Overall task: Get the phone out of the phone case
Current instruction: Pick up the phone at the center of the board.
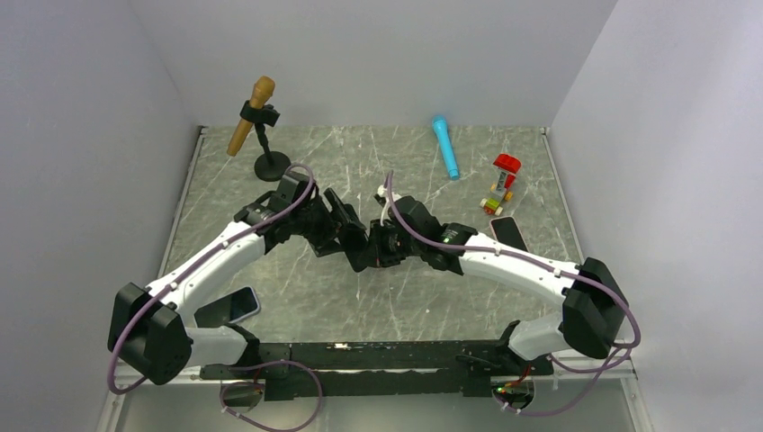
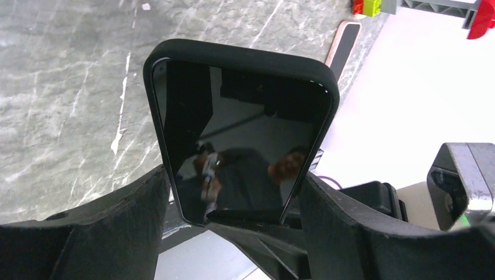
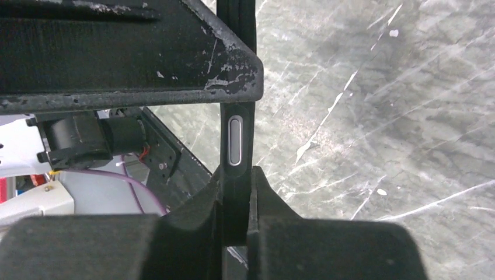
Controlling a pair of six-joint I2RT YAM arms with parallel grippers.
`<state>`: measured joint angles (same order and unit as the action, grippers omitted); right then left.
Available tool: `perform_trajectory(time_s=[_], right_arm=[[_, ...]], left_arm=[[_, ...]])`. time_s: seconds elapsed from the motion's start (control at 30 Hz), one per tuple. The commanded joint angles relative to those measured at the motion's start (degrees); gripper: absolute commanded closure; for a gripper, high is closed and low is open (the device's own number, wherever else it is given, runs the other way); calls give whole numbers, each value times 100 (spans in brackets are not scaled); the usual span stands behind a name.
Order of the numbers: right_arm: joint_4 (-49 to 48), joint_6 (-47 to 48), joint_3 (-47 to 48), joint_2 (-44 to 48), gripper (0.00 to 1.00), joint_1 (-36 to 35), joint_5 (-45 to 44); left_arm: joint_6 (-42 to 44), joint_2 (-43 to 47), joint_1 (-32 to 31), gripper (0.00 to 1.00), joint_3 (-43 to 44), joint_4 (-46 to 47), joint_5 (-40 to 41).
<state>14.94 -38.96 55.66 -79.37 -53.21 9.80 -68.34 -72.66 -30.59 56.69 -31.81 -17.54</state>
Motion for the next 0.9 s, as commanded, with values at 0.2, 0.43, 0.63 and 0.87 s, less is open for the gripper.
perform_trajectory(time_s=[0.2, 0.43, 0.63, 0.87], right_arm=[[-983, 147, -373, 858, 100, 790, 1263], [-1913, -510, -866, 1776, 100, 1839, 2553], [-3033, -1099, -973, 1913, 100, 2098, 3458], [-3905, -1460, -1022, 1804, 100, 2096, 3851]], left_arm=[[766, 841, 150, 1, 116, 754, 247], [1184, 1305, 733, 4, -556, 2087, -965], [502, 1309, 748, 9, -1095, 4564, -1842], [629, 1236, 518, 7, -884, 5341, -1776]])
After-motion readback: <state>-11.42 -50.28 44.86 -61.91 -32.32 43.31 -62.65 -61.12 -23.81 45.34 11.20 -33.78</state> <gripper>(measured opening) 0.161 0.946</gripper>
